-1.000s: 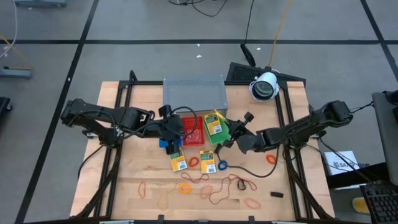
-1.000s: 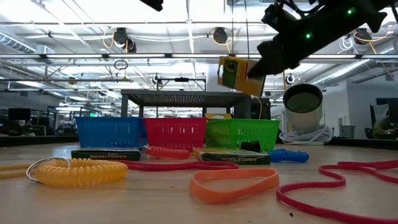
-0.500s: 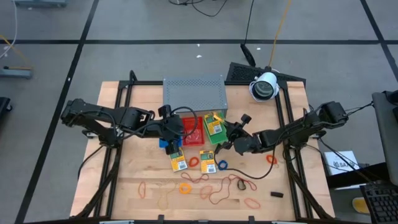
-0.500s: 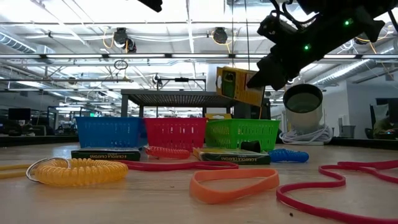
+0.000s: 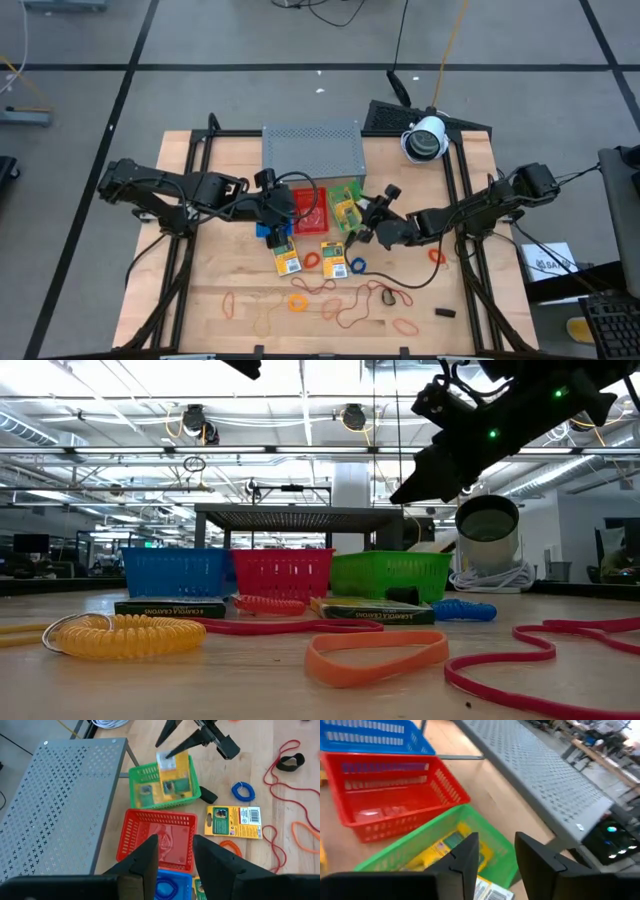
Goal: Pick & Place Office Desk Supplies
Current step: Adjust the blue bin
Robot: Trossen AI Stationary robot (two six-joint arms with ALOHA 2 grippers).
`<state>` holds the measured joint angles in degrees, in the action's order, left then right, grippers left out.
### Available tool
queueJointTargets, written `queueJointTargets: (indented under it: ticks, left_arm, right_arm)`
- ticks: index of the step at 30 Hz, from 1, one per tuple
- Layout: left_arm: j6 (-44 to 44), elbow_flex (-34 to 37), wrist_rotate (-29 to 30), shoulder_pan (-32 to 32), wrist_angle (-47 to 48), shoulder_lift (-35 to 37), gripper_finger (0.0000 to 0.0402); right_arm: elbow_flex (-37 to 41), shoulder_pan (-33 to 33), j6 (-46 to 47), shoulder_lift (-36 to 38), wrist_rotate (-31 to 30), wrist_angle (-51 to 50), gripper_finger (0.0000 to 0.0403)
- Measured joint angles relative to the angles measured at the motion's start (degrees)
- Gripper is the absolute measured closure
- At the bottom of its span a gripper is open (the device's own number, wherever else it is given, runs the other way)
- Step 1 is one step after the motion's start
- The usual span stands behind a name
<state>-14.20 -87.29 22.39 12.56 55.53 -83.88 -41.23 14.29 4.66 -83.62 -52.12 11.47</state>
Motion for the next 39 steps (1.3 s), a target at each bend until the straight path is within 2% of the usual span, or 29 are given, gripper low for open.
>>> queueJointTargets:
  ticks: [6,10,17,22,27,31,35,39]
  left_arm:
    - [0.02,0.02,0.00,0.00,0.00,0.00,0.0270]
    - [0.22,0.02,0.00,0.00,0.00,0.00,0.0270]
    - [5.88,0.02,0.00,0.00,1.02,-0.19,0.0270]
    - [4.74,1.59,-3.12,0.31,5.49,-0.16,0.0270]
    - [-0.44,11.45,-4.73,3.86,3.28,-0.28,0.0270]
    - [-2.67,24.41,-4.55,7.24,-10.95,-0.38,0.0270]
    - [-5.45,33.66,-4.59,9.35,-21.61,-0.28,0.0270]
    - [-7.79,40.39,-6.85,10.69,-26.68,-0.28,0.0270]
  right_arm:
    - [0.00,0.00,-3.18,-0.02,1.92,5.54,0.0278]
    - [0.00,0.04,-5.88,0.37,5.95,10.21,0.0278]
    - [-0.05,0.06,-8.84,3.33,19.94,18.82,0.0278]
    - [-0.04,0.06,-5.62,8.20,31.79,18.27,0.0278]
    - [-0.04,0.06,0.40,13.31,48.48,17.20,0.0277]
    - [-0.04,0.15,2.18,15.53,58.60,16.14,0.0277]
    - [-0.04,0.43,2.10,15.70,59.45,16.19,0.0277]
    - [-0.04,0.43,1.81,15.70,59.30,15.86,0.0277]
